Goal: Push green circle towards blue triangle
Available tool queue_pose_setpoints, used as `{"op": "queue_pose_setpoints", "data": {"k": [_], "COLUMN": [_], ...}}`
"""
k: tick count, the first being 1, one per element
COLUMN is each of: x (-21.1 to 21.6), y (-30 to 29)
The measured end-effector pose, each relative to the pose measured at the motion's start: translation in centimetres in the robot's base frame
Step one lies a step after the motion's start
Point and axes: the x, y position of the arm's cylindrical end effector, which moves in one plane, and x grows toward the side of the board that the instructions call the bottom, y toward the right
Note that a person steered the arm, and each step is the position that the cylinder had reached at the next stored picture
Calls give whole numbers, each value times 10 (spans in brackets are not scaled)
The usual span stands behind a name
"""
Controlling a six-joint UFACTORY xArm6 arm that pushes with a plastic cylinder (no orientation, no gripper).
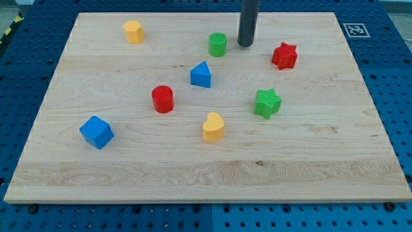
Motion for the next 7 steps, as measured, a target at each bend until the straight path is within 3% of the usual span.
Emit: {"op": "queue_pose_setpoints", "data": {"k": [2, 7], "x": [-22, 8], "y": [-33, -87]}}
